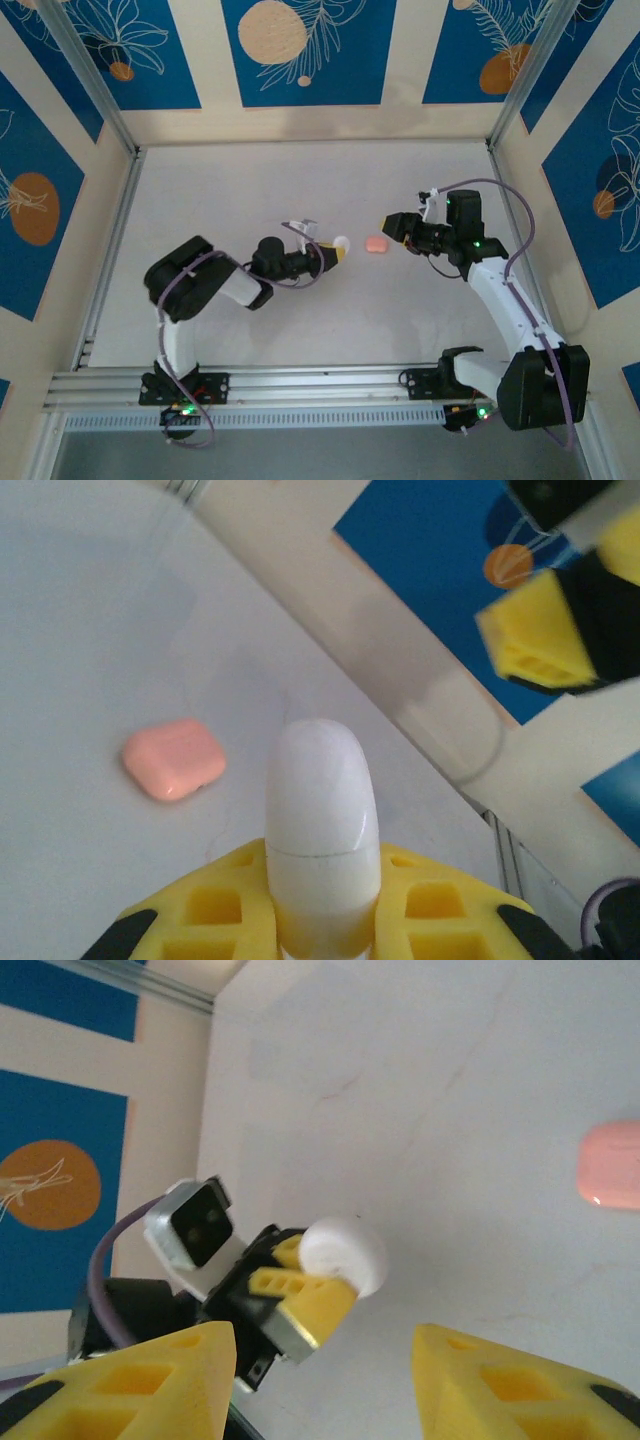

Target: Insert the wireless bluetooth earbuds into the charging case

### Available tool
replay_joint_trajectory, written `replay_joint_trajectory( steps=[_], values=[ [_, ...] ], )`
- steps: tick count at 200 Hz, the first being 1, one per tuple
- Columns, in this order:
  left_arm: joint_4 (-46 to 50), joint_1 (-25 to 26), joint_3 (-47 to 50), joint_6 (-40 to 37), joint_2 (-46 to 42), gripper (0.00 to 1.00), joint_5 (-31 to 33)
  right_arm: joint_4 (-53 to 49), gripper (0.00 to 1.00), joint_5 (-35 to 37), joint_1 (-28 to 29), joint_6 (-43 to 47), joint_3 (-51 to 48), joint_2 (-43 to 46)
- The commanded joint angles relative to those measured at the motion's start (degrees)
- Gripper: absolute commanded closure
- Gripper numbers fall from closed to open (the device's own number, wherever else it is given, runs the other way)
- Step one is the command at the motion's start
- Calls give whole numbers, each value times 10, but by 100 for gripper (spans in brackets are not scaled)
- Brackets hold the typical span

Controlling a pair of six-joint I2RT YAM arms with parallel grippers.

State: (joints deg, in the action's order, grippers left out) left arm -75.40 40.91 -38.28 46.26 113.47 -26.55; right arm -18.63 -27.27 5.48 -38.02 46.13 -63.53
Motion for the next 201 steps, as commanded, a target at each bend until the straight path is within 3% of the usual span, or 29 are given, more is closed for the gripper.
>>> replay_joint_trajectory(
  steps=[1,53,105,161,201],
  values=[
    [-52,4,-39,143,57,88,6,-18,50,9,-5,-23,-15,16],
    [-14,5,-62,186,104,88,51,-18,49,13,-6,-26,-27,23],
    [123,4,-79,189,88,71,69,-15,49,15,-7,-28,-32,22],
    [168,4,-78,207,80,60,82,-14,50,16,-7,-26,-32,23],
    [266,4,-67,169,17,52,109,-15,50,16,-8,-24,-28,23]
  ],
)
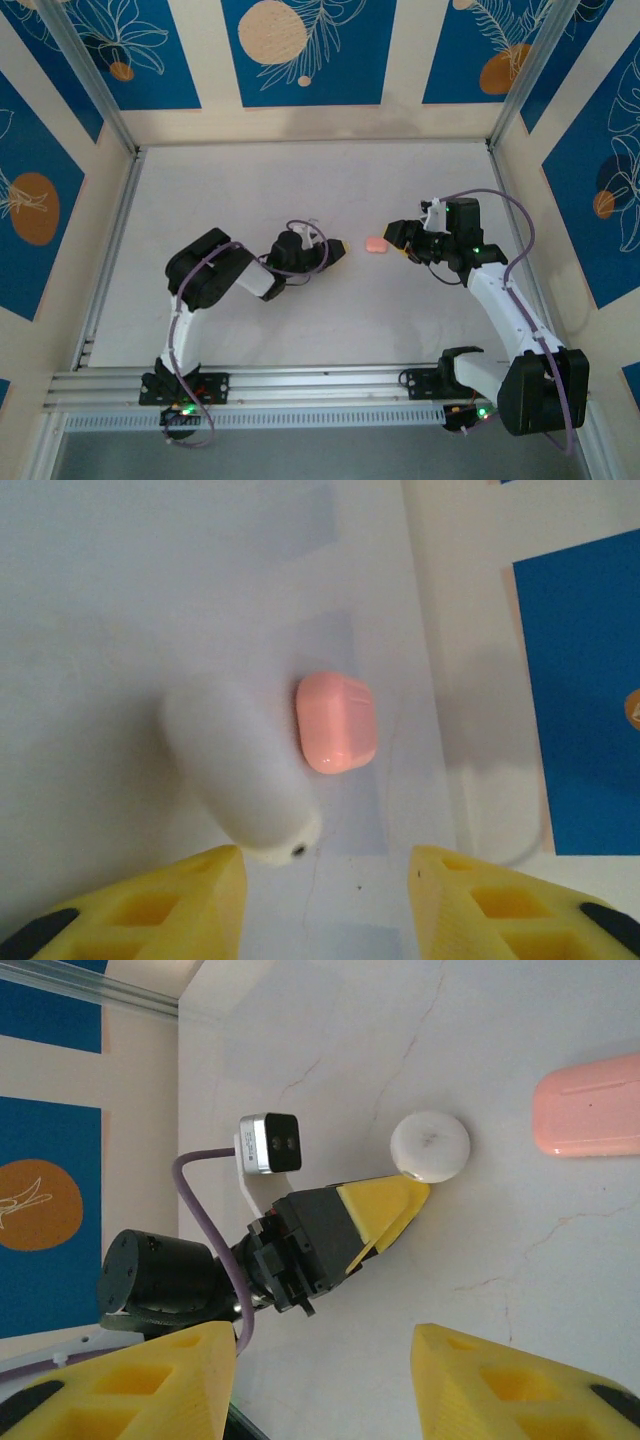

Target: Insert the wireless bluetooth earbuds into the charging case

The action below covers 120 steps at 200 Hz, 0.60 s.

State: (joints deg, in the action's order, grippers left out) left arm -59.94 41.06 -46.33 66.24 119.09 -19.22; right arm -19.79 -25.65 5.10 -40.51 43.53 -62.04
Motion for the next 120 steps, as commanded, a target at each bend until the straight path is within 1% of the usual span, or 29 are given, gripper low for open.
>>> replay_joint_trajectory(
  steps=[1,42,74,94,104,120],
  values=[
    [115,2,14,-32,-41,52,37,-3,50,0,-4,1,-2,8],
    [242,2,24,-93,-131,49,82,-4,49,4,-6,5,0,8],
    [344,2,25,-145,-206,44,119,-7,46,14,-12,18,3,7],
    [424,2,28,-186,-271,41,165,-13,45,30,-22,36,9,7],
    [470,1,29,-213,-310,39,197,-13,44,37,-30,48,12,8],
    [549,-4,31,-251,-378,33,260,-11,42,46,-43,69,15,11]
  ],
)
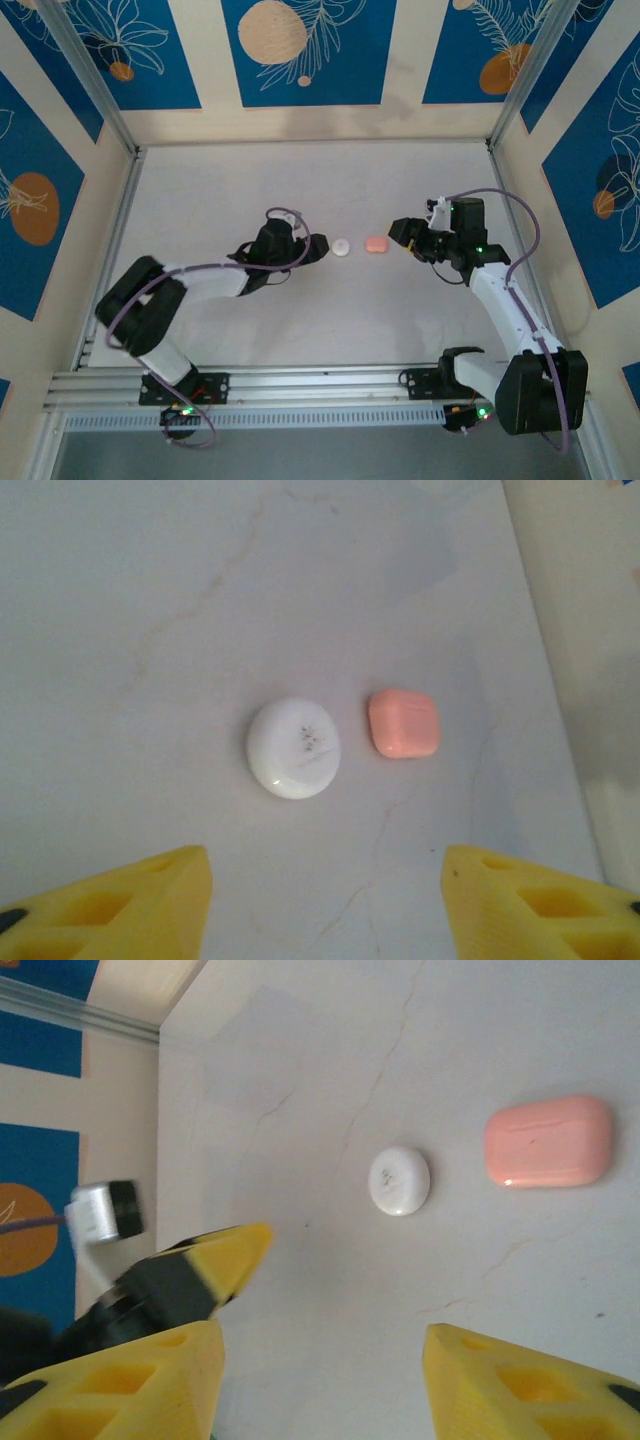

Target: Insert the wireless bluetooth earbuds into the charging case

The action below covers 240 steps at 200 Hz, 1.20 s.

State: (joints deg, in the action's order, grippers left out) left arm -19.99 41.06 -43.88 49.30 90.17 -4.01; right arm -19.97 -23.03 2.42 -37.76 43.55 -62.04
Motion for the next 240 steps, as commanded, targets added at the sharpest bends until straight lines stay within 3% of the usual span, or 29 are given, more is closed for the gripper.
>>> replay_joint_trajectory(
  steps=[1,13,38,41,42,46,67,134,184,204,230,240],
  values=[
    [155,-5,7,-84,-93,32,111,-8,42,21,-17,42,15,11],
    [206,-13,10,-114,-145,27,160,-3,40,36,-26,57,15,14],
    [281,-45,31,-177,-252,16,253,13,25,66,-47,86,12,17],
    [286,-50,35,-185,-264,14,264,16,19,70,-50,90,12,17],
    [288,-51,36,-187,-268,14,267,18,7,72,-51,93,11,17],
    [292,-57,44,-197,-283,12,280,21,0,76,-54,98,10,18],
    [308,-89,80,-242,-352,0,341,48,1,114,-73,134,2,21],
    [156,-156,217,-372,-417,0,413,186,1,192,-128,259,-70,27],
    [44,-187,248,-475,-405,0,413,289,1,167,-166,289,-140,13],
    [36,-199,269,-483,-401,0,407,316,1,156,-171,294,-156,1],
    [-79,-215,342,-484,-394,0,396,361,1,139,-175,287,-174,-19],
    [-82,-221,347,-488,-400,0,385,383,1,137,-175,285,-182,-27]
  ],
)
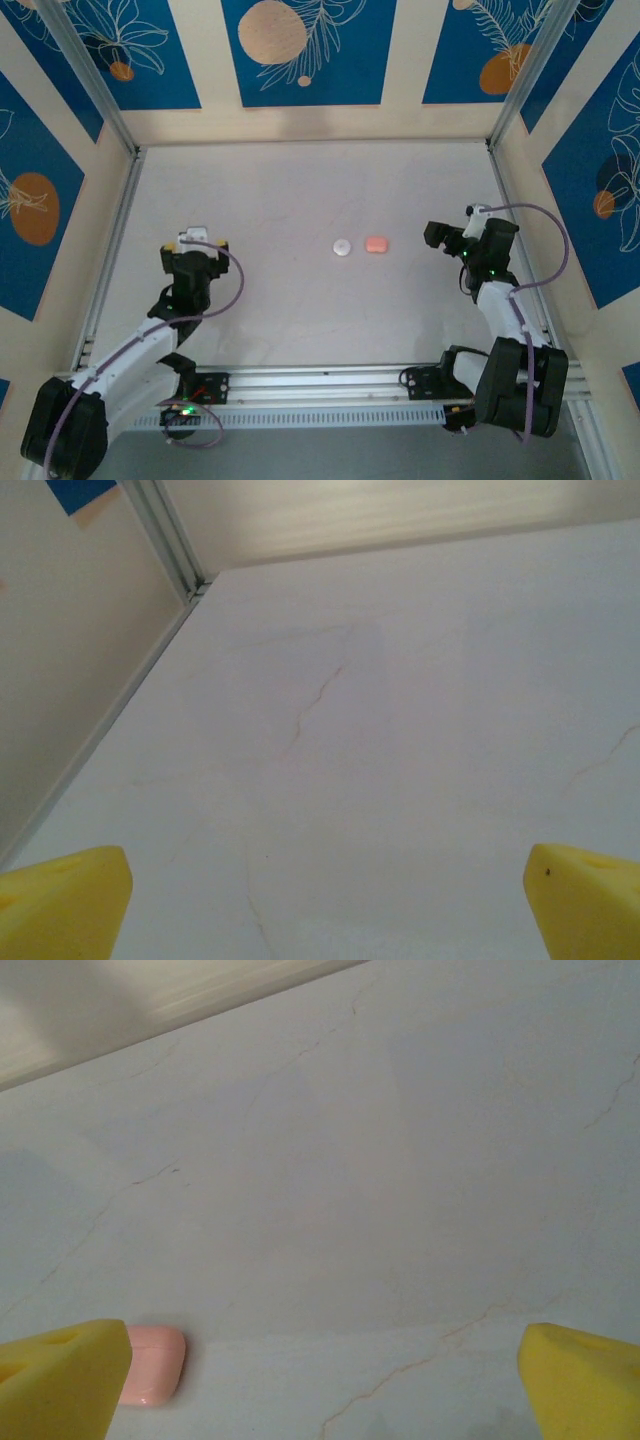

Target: Insert the wireless bluetooth earbuds into the charging case

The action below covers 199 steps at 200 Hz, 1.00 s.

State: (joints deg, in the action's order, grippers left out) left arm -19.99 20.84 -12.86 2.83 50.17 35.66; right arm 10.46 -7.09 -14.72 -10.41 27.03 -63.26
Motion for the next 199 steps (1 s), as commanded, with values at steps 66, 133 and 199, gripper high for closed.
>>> replay_joint_trajectory(
  steps=[66,133,199],
  values=[
    [-386,-48,91,-62,135,0,-91,241,1,-30,10,3,-43,-117],
    [-579,-84,15,-113,424,0,-176,196,1,-17,45,36,2,-153],
    [-402,-159,-48,-33,388,0,-244,193,1,-4,49,49,2,-151]
  ],
)
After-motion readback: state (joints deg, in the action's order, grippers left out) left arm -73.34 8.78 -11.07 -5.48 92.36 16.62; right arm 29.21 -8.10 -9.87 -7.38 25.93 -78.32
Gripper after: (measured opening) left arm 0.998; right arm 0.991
